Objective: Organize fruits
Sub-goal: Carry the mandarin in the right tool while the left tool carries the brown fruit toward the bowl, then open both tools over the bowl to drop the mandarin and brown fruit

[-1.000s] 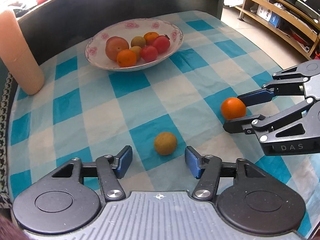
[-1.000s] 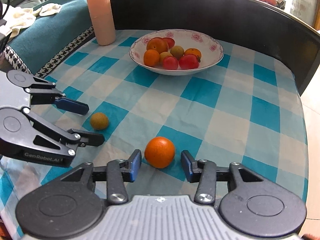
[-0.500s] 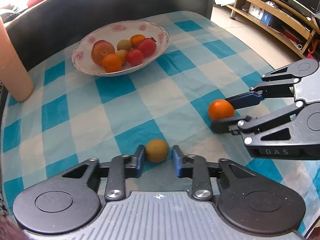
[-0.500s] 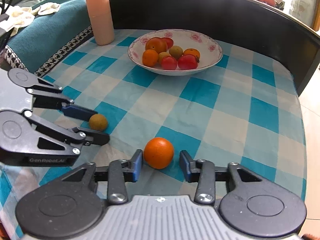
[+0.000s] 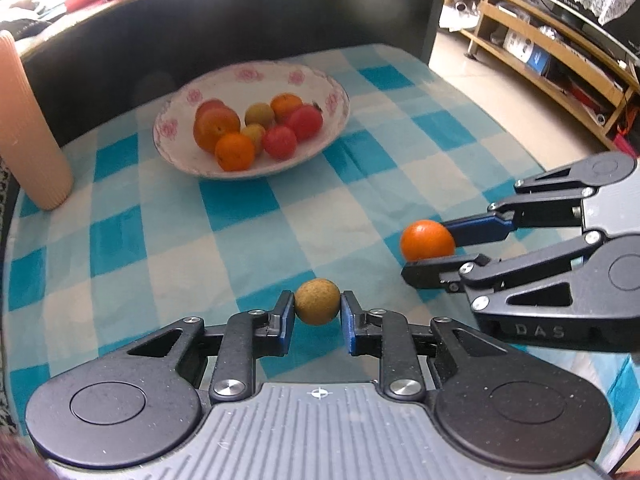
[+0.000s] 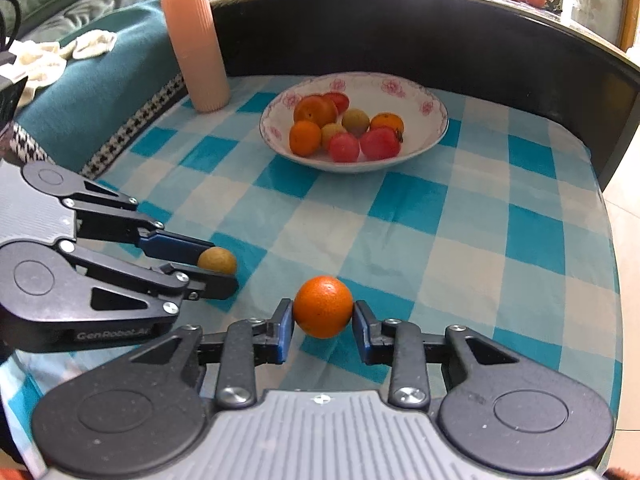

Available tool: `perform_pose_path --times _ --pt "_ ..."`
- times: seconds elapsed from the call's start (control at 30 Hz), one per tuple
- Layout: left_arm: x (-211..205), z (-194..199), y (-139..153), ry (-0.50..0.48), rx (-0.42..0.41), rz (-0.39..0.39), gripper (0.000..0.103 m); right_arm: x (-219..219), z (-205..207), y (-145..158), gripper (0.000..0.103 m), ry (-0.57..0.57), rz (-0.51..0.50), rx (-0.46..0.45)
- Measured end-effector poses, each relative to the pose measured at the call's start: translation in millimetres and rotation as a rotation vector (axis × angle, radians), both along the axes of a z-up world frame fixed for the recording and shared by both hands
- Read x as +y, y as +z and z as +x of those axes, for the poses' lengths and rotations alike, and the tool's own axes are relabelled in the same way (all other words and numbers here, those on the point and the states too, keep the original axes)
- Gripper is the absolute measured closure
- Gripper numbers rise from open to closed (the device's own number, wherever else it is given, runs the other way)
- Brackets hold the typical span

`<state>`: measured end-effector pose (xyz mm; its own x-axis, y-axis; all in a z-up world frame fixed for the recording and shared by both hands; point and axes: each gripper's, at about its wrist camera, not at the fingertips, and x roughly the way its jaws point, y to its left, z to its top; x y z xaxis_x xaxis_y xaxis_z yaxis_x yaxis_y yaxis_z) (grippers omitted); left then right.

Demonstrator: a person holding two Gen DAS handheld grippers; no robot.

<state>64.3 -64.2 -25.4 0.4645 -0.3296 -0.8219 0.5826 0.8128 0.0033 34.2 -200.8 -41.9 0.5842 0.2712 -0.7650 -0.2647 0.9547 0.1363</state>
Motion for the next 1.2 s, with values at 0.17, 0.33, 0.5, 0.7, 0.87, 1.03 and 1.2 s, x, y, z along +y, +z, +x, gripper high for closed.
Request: perform_pose_path --times 0.17,0.33,0.5,0.7,0.87,1.03,1.2 --pt "-3 6 13 0.014 -0.034 -0.019 0.072 3 4 12 0.044 -0.007 0.017 -0.037" --pt "-2 15 22 0.034 -0.059 -0.039 0.072 4 11 22 0.044 -0.026 0.026 -0.062" --pt "-4 33 32 0.067 -0.089 -0.056 0.073 3 26 34 0.044 -0.053 0.017 -0.099" --pt "-5 68 44 0.128 -0.127 -0.073 0.073 -1 60 46 0.044 -0.094 0.017 -0.141" --pt "-5 93 46 0.165 -0.150 -0.081 0.073 1 93 49 0.044 -0.104 0.015 -0.174" --pt "-6 109 35 0.182 -0.131 -0.086 0.073 0 114 41 0.044 -0.110 0.018 -0.185" --pt "-7 115 25 0.196 -0.121 -0.081 0.073 -3 127 28 0.044 -0.107 0.017 -0.181"
